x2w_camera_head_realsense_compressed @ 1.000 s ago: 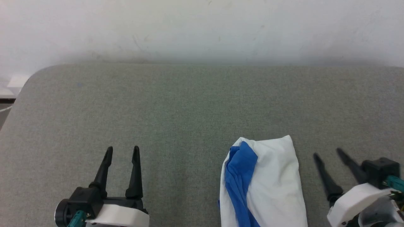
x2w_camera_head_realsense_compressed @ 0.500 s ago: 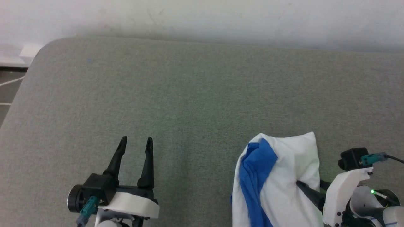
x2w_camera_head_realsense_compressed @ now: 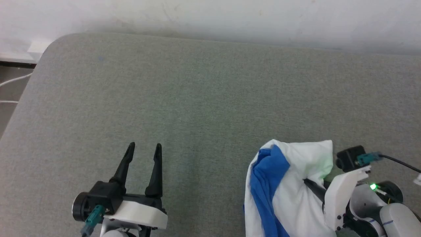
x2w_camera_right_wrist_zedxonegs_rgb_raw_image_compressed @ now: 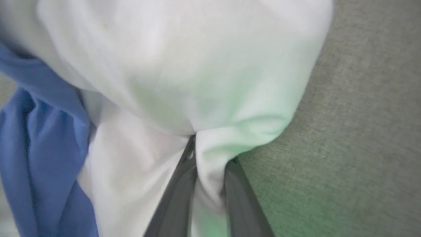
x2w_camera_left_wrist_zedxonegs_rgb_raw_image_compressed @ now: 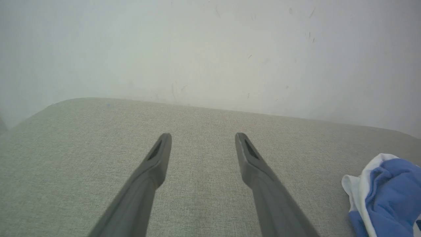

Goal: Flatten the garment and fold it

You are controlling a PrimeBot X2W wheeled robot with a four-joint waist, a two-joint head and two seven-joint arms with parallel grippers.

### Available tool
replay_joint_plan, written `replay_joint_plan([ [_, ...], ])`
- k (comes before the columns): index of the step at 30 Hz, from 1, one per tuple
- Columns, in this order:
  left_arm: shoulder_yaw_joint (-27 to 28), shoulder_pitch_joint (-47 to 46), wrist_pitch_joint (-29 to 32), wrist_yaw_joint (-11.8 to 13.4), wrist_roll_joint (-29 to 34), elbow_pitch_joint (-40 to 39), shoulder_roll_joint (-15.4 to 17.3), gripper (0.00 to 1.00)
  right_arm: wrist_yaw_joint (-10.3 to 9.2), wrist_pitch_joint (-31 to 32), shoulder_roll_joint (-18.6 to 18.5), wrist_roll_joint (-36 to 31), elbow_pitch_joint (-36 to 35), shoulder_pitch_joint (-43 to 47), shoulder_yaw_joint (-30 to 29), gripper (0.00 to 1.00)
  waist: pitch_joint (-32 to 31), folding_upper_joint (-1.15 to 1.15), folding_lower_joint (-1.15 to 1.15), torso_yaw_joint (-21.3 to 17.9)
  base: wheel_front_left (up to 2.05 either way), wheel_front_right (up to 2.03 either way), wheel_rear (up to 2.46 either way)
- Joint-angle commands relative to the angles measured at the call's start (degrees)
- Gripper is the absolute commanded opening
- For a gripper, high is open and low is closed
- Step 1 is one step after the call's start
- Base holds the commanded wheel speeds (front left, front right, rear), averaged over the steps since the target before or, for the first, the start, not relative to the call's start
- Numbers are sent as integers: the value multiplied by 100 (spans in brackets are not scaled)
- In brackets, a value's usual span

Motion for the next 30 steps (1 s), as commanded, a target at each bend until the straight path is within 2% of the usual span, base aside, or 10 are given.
replay_joint_plan([
  [1,-27,-44,-27,-35,14,-17,-9,100,-21,-47,-180,-184,89,-118,107,0,-165,0,0,-288,0,0,0],
  [7,-248,-183,-27,-27,-15,-102,-9,100,-21,5,-963,-580,-252,-642,656,0,-103,0,0,-993,0,0,0],
  [11,-406,-462,-27,-25,-13,-139,-9,100,-21,163,-1638,-553,-464,-1069,970,0,159,0,0,-1448,0,0,0],
  [16,-573,-904,-27,-42,113,-171,-9,100,-21,36,-2516,-357,-524,-1628,1317,0,721,0,0,-1862,0,0,0],
  [22,-691,-1439,-27,-122,411,-298,-9,100,-21,-598,-3369,-308,74,-2119,1398,0,1473,0,0,-1992,0,0,0],
  [30,-808,-1877,-27,-213,564,-538,-5,100,-21,-1602,-3852,-393,1535,-2394,1082,0,2159,0,0,-1743,0,0,0],
])
